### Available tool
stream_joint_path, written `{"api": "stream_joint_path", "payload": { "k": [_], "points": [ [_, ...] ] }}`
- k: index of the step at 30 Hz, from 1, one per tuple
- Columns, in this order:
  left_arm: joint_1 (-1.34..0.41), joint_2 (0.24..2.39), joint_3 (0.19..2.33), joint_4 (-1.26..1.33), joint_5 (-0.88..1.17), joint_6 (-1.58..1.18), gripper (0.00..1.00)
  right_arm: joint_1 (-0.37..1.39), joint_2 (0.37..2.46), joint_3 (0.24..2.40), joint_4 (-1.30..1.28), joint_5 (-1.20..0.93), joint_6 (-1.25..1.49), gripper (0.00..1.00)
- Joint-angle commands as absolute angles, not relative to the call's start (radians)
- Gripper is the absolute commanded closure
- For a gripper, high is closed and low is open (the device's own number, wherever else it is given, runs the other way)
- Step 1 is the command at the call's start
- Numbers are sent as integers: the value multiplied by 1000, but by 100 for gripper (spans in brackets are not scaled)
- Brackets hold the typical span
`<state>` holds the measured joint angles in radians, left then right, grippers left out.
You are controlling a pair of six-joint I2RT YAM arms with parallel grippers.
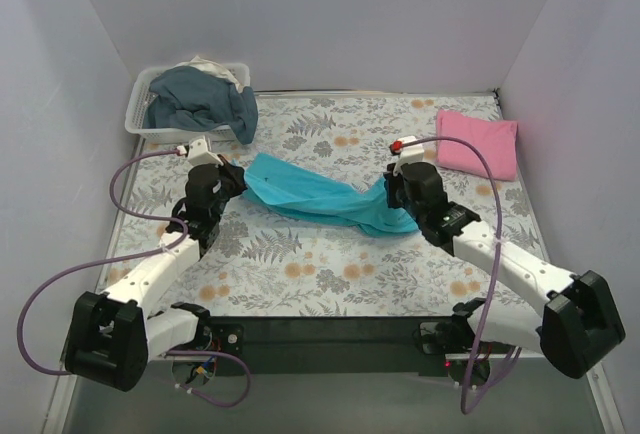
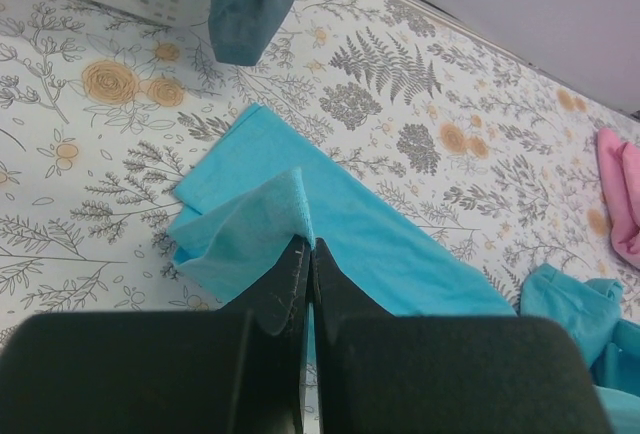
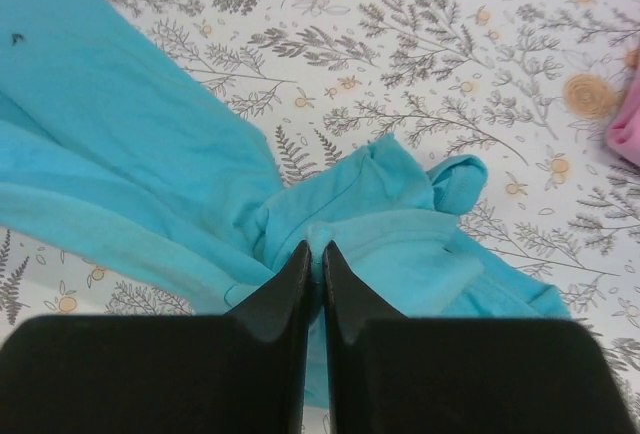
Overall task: Fold and stack the t-shirts
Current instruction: Flatten the tshirt out
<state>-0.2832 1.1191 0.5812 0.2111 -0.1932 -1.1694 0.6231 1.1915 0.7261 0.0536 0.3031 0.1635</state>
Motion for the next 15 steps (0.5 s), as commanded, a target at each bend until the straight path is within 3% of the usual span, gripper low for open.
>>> {"api": "stream_joint_path", "payload": {
  "k": [1, 7, 15],
  "points": [
    [-279, 1071, 572, 230, -172, -1173, 100, 627, 1108, 697, 19, 342, 150, 99],
    [-278, 1019, 609, 221, -146, -1163, 100, 626, 922, 690, 2, 405, 126, 99],
    [-278, 920, 797, 147, -62, -1124, 100, 638, 770, 928, -97, 460, 19, 99]
  ]
}}
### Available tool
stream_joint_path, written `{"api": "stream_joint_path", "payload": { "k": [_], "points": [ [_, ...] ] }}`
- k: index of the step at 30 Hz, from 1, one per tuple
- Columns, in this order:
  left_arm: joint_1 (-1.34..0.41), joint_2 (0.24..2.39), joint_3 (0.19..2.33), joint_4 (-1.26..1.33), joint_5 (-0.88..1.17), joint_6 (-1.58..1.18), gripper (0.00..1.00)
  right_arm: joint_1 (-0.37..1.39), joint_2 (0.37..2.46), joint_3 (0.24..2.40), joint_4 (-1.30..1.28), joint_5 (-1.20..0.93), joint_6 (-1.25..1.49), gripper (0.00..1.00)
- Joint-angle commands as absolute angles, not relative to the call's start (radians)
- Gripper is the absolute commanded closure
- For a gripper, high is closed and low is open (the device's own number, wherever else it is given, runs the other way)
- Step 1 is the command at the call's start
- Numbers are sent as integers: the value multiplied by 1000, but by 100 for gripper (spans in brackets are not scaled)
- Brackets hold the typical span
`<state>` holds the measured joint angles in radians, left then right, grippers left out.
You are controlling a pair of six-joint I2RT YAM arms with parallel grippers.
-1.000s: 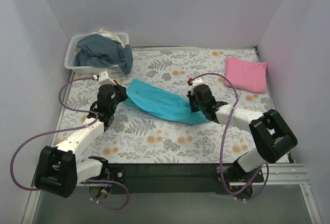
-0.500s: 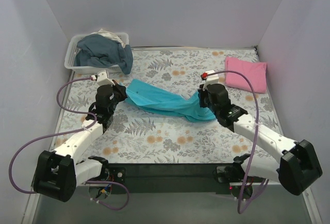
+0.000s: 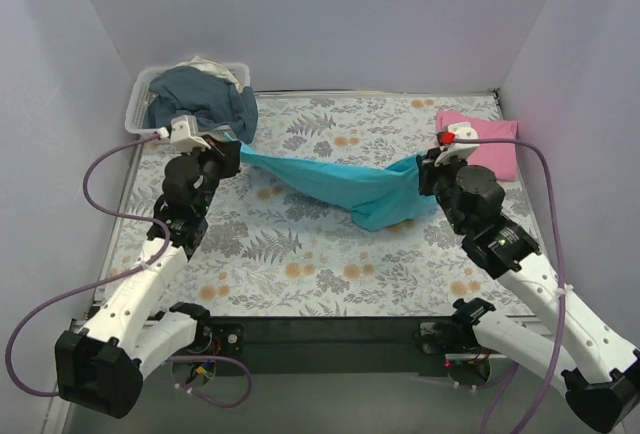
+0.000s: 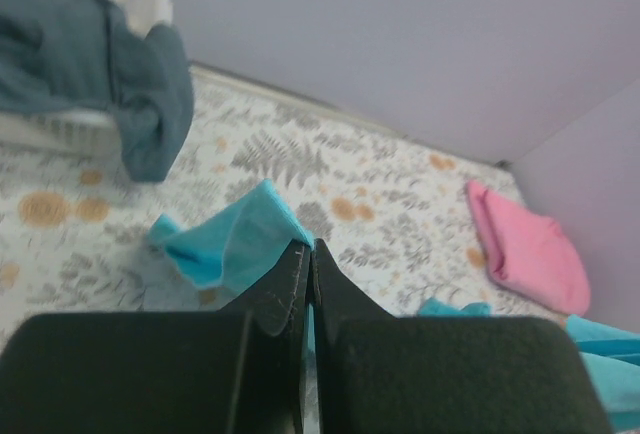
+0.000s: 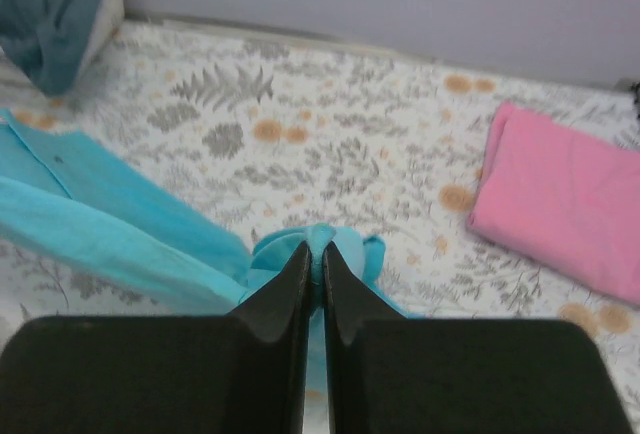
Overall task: Fold and stack the t-shirts
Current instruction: Flatten the tshirt out
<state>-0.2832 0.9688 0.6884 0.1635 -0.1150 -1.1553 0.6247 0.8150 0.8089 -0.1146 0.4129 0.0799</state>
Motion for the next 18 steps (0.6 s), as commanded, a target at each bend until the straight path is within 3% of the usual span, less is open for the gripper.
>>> {"api": "stream_joint_path", "payload": {
  "k": [1, 13, 18],
  "points": [
    [-278, 913, 816, 135, -48, -1130, 100, 643, 764, 951, -104, 463, 9, 99],
    [-278, 868, 1163, 26, 130, -1163, 100, 653, 790, 1418, -173, 433, -190, 99],
    [-278, 836, 1235, 15, 199, -1187, 100, 653, 787, 1515, -190, 402, -212, 99]
  ]
}}
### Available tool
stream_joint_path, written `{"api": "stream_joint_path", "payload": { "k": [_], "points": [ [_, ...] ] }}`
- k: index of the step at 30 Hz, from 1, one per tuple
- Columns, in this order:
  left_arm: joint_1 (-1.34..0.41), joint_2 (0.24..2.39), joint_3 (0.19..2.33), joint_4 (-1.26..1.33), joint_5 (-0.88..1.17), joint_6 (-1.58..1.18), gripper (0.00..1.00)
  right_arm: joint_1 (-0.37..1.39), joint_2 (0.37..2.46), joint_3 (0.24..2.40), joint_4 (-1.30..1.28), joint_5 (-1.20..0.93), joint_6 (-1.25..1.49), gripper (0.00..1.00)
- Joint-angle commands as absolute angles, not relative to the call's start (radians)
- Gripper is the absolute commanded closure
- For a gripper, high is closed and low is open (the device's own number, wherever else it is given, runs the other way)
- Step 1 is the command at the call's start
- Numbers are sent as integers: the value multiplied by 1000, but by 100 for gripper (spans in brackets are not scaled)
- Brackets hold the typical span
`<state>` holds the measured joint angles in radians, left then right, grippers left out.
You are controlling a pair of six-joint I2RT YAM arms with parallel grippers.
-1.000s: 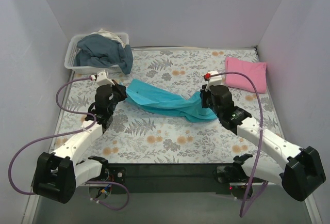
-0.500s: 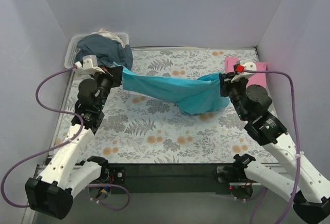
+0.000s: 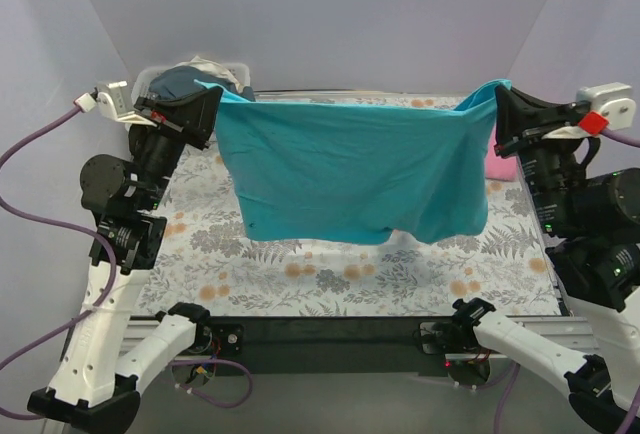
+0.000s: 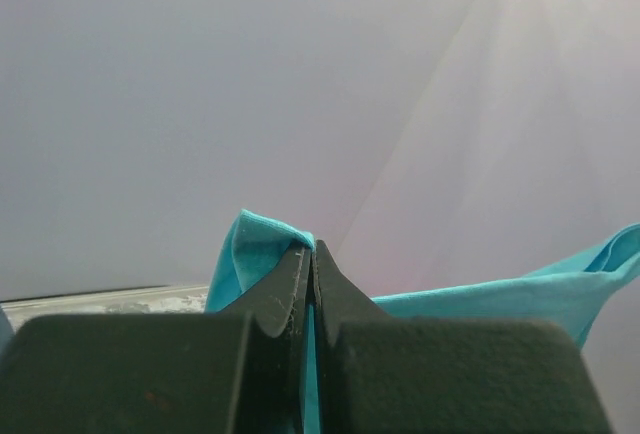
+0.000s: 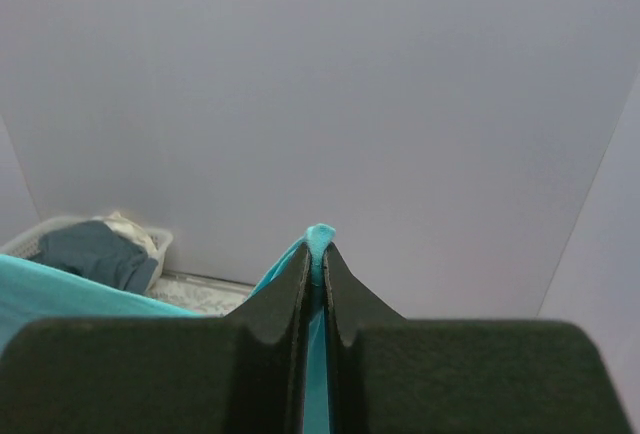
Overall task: Fold and stack the t-shirts
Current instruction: Flatten the tshirt out
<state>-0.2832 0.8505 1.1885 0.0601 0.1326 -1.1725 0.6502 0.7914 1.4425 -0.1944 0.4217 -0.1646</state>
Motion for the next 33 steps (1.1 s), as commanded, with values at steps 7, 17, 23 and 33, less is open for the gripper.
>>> {"api": "stream_joint_path", "payload": {
  "k": [7, 17, 23, 33],
  "points": [
    [-278, 868, 1215, 9, 195, -1198, 100, 653, 839, 1485, -177, 443, -232, 99],
    [-270, 1253, 1255, 63, 46, -1112, 100, 546, 1046, 1365, -11, 439, -218, 99],
    [-203, 1528, 1472, 121, 150, -1100, 100, 338, 1285, 1539, 55, 215, -163, 99],
    [-164, 1721, 1893, 165, 311, -1045, 100, 328, 1479, 1950, 55, 144, -256, 99]
  ]
}}
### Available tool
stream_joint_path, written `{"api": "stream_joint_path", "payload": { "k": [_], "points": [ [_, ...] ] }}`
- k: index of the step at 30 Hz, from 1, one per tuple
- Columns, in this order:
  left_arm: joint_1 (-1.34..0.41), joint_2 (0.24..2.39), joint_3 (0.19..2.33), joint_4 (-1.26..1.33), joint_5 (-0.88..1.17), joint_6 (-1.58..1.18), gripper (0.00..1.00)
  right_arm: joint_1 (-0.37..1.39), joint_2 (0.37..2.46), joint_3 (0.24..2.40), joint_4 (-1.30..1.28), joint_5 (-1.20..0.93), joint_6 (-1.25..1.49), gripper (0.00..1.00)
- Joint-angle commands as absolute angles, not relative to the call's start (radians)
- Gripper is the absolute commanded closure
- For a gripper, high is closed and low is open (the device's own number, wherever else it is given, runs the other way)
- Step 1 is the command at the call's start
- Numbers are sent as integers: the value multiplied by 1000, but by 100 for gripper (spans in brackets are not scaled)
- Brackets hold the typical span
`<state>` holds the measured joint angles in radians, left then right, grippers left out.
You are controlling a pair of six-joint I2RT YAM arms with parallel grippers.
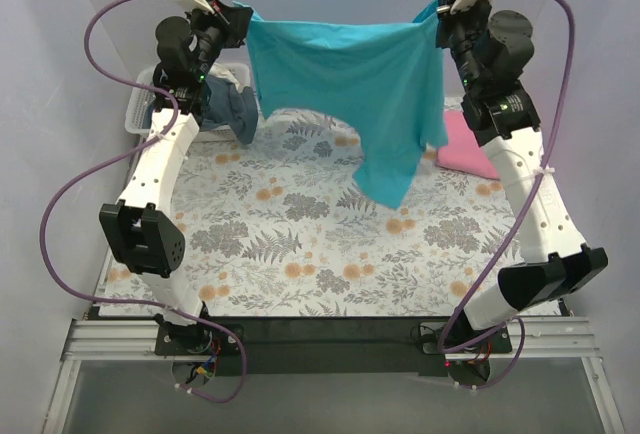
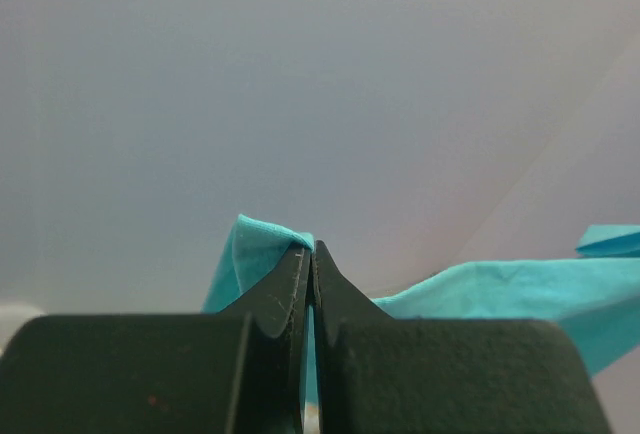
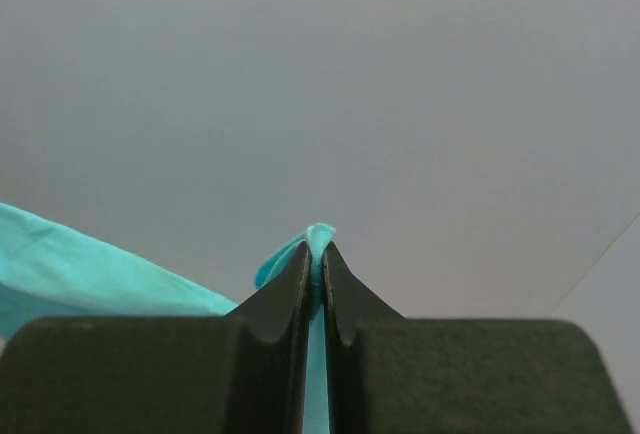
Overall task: Fold and stack the t-shirts
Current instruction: Flatten the tshirt out
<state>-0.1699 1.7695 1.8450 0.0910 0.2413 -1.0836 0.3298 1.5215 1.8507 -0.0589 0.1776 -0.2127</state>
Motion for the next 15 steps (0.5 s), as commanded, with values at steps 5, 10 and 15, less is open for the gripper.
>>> {"api": "stream_joint_path", "payload": {
  "k": [5, 10, 15],
  "points": [
    [-163, 1530, 1499, 420, 336, -1026, 100, 328, 1326, 1708, 116, 84, -239, 99],
    [-164, 1398, 1180, 488, 376, -1020, 100, 333, 1050, 1233, 190, 91, -157, 99],
    [-164, 1309, 844, 399, 166, -1032, 100, 365, 812, 696, 204, 169, 50, 99]
  ]
}}
